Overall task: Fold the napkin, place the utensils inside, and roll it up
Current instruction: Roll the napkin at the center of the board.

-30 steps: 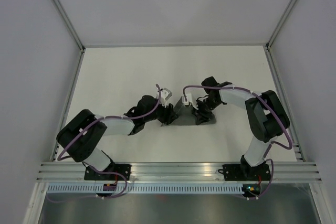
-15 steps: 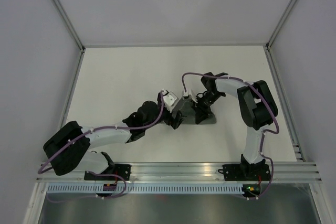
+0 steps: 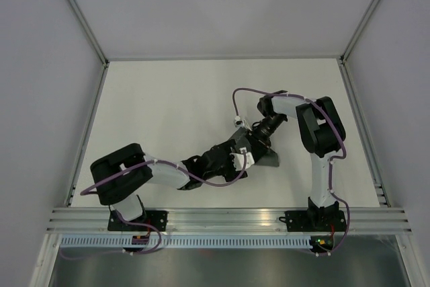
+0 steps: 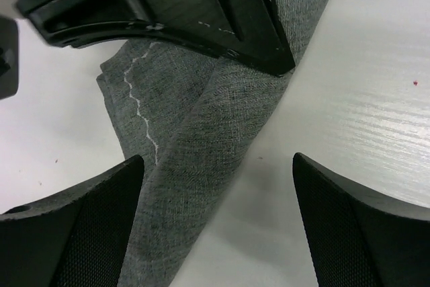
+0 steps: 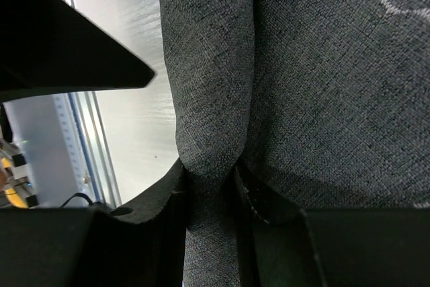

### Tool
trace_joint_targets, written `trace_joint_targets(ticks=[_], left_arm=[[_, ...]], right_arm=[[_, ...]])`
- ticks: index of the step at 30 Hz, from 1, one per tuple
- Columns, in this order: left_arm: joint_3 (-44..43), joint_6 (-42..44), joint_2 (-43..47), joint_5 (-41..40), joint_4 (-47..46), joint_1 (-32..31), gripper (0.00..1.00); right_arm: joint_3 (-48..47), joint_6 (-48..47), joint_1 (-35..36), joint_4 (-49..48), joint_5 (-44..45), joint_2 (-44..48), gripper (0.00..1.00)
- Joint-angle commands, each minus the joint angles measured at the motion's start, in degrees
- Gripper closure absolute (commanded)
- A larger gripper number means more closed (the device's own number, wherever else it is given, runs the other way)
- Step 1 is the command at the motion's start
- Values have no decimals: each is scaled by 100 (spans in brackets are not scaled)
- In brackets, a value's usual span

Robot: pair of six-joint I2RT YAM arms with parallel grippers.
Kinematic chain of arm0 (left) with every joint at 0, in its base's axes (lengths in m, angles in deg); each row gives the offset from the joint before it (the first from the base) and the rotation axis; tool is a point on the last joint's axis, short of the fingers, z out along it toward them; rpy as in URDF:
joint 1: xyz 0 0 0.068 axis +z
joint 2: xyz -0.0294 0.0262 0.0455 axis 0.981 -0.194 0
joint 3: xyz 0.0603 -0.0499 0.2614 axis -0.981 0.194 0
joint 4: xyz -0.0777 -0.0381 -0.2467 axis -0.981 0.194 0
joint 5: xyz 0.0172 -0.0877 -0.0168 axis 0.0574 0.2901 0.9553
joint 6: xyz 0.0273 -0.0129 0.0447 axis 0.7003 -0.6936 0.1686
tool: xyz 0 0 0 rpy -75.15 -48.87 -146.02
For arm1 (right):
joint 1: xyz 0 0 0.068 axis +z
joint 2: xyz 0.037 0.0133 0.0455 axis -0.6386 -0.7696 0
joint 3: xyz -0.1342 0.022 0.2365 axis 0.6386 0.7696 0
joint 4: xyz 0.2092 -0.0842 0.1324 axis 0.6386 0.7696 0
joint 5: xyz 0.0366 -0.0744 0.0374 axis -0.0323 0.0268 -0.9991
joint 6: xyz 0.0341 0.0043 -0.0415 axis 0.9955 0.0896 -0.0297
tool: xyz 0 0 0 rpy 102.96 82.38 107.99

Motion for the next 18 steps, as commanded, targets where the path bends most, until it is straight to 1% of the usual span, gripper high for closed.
trace_joint_targets(ticks=[1,4,9,12,13,15,16,17,18], left_arm=[[-299,913,-394,-230,-469,-148,6],[-440,1220,-719,-362,-548,-192,9],[-581,1633,-993,-415,-592,-315,11],[-739,1722,-1124,-354,-286,-368,18],[-783,1731,-1125,-293,-111,-368,26],[-809,1661,-1177,-213,57,-377,35],[-871,1635,-1186,-187,154,-394,44],[-906,1573,-1186,-48,451,-394,49],[-950,1451,-1204,-3,567,-394,60]], right_arm=[[177,-211,-8,-175,1203,-487,98],[177,-211,-17,-166,1220,-479,98],[133,-167,-61,-157,1212,-487,99],[107,-106,-78,-183,1220,-487,99],[98,-97,-87,-192,1229,-487,99],[115,-53,-113,-227,1238,-461,99],[115,-18,-114,-254,1238,-444,99],[133,9,-122,-297,1247,-426,99],[142,44,-157,-359,1255,-391,99]])
